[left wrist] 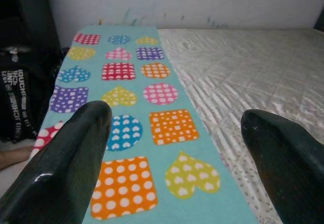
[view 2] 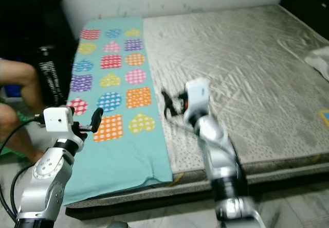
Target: Clean up the room
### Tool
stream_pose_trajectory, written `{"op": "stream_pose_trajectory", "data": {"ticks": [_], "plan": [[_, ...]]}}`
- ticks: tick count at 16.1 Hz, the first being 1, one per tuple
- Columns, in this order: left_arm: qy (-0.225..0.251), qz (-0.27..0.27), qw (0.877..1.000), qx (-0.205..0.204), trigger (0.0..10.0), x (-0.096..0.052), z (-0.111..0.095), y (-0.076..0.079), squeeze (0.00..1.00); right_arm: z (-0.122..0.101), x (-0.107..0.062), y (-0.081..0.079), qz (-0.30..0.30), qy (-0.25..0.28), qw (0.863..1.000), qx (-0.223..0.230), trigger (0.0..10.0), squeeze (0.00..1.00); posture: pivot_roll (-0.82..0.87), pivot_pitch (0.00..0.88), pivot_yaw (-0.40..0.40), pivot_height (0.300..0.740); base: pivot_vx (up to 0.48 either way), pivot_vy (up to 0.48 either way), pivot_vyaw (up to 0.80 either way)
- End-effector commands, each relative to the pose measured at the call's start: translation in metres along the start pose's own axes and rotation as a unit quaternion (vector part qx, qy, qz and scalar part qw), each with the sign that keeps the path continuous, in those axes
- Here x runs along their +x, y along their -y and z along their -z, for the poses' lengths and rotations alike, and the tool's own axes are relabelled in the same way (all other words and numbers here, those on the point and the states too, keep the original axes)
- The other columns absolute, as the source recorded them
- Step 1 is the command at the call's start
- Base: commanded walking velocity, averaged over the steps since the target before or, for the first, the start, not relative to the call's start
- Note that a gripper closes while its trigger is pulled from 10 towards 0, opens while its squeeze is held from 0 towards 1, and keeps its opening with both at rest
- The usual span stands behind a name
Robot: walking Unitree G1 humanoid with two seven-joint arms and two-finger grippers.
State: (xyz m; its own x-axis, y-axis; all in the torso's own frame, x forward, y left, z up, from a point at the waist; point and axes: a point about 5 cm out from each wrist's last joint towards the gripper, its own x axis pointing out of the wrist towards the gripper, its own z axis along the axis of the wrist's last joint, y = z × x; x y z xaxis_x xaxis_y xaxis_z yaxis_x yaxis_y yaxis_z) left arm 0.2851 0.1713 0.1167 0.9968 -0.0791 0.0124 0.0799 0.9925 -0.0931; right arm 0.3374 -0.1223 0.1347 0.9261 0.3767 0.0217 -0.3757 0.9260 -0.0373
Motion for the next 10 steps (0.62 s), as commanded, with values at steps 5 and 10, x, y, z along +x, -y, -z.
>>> {"op": "stream_pose_trajectory", "data": {"ticks": [5,10], "plan": [[-0.018,-0.051,0.998,0.041,10.0,-0.022,0.015,-0.018,0.0,0.021,-0.021,-0.015,0.073,0.001,0.996,0.057,10.0,0.0,0.09,0.031,0.011,0.74,0.0,0.0,0.0],[-0.021,-0.061,0.997,0.035,10.0,-0.033,0.019,-0.018,0.0,0.018,-0.027,-0.011,0.084,0.009,0.996,0.032,10.0,0.0,0.07,0.062,-0.013,0.74,0.0,0.0,0.46]]}}
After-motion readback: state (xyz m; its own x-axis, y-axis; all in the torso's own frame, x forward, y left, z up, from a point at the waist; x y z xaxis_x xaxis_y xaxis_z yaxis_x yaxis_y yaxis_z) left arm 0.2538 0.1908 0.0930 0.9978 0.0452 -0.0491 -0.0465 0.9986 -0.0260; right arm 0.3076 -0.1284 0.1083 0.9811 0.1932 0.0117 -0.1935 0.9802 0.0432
